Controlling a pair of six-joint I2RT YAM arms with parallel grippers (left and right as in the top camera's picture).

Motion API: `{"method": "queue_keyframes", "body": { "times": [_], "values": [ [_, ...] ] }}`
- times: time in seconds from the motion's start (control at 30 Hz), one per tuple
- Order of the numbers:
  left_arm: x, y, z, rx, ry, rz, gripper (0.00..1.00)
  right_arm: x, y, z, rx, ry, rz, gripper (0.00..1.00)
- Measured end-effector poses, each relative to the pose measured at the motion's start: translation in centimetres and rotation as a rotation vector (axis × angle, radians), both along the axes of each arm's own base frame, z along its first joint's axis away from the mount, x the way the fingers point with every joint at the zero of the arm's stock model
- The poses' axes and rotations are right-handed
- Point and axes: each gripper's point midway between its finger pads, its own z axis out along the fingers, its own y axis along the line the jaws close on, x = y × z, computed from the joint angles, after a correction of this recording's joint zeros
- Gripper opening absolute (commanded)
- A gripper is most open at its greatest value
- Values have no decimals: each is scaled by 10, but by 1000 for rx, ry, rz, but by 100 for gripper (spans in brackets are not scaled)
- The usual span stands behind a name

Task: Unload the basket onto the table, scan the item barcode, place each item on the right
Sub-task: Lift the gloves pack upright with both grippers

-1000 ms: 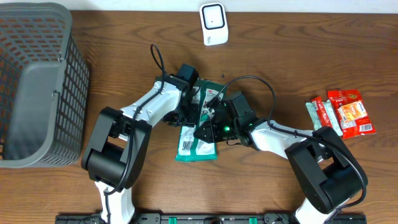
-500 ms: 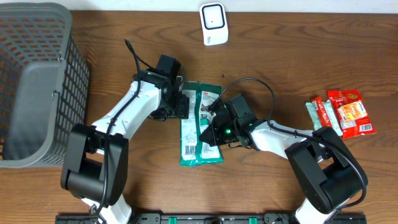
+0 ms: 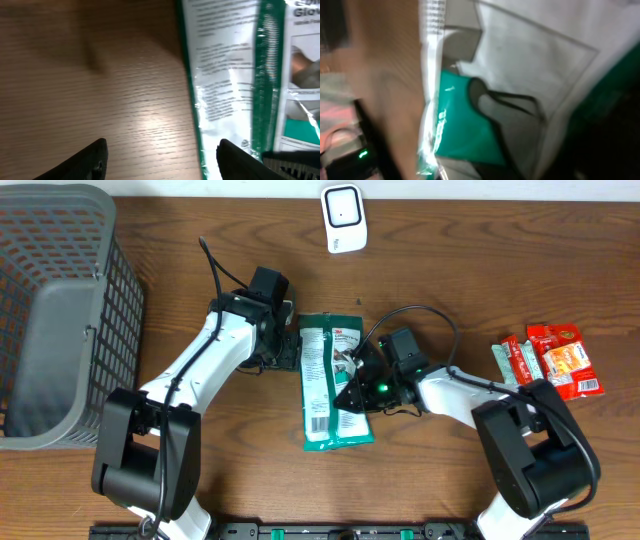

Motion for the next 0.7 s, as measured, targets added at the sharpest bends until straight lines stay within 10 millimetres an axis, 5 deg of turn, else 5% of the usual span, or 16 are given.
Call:
{"method": "queue_keyframes", "body": {
  "times": [0.1,0.13,0.53,0.7],
  "values": [
    [-4,-9,0,-55,16,-13,11,2,-3,1,3,1,-7,23],
    [-8,-13,-1,-81,33,-22,7,2,-3,1,3,1,-7,20],
    [-84,-38,0,-299,338,-94,8,4,-6,-2,-25,-12,-14,12],
    [-99,-43,-32,-372,331,-94,8,5,-6,-2,-27,-15,-14,12]
  ]
}}
